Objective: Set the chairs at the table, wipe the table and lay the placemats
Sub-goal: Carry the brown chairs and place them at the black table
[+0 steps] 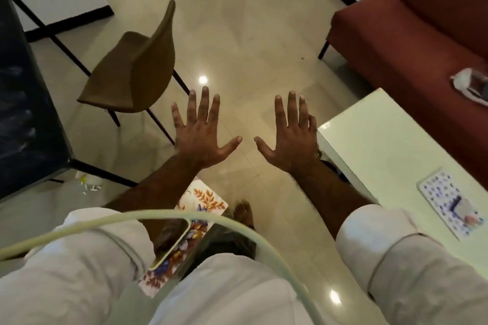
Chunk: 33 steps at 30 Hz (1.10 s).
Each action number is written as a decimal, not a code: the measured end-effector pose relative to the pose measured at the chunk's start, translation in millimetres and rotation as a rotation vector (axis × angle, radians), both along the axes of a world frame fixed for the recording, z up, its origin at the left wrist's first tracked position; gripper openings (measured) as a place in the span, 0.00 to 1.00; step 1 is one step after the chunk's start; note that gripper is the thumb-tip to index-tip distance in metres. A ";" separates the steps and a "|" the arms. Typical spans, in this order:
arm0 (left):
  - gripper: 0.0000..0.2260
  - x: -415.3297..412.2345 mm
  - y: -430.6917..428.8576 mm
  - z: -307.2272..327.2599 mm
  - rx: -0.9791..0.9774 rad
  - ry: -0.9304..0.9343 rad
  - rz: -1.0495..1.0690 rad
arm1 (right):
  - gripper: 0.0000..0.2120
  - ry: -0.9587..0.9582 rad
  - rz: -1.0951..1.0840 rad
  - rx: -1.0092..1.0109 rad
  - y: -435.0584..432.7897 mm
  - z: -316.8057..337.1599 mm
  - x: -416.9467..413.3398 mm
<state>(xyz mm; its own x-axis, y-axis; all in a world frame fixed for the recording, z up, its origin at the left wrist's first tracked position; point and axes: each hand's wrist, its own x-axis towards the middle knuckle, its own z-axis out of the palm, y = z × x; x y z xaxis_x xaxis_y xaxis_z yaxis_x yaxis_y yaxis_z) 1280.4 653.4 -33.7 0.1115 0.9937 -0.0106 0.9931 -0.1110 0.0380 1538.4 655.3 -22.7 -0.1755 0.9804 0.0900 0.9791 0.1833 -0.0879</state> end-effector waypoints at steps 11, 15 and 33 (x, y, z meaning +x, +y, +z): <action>0.54 -41.2 141.2 7.8 -0.021 -0.033 0.269 | 0.55 0.010 0.229 -0.016 203.8 10.2 -52.4; 0.55 -60.9 190.1 4.1 -0.020 -0.049 0.397 | 0.56 0.032 0.336 -0.021 278.0 9.1 -83.5; 0.55 -145.0 365.1 -4.0 -0.054 -0.075 0.899 | 0.57 0.011 0.794 -0.081 557.5 -3.9 -231.8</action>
<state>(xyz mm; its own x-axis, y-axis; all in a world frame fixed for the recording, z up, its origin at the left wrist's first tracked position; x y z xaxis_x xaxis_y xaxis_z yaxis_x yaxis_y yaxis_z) 1135.4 1018.5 -37.8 -0.7046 0.7046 -0.0841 0.6991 0.7096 0.0886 1306.6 1212.7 -26.6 -0.8235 0.5666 0.0295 0.5579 0.8181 -0.1393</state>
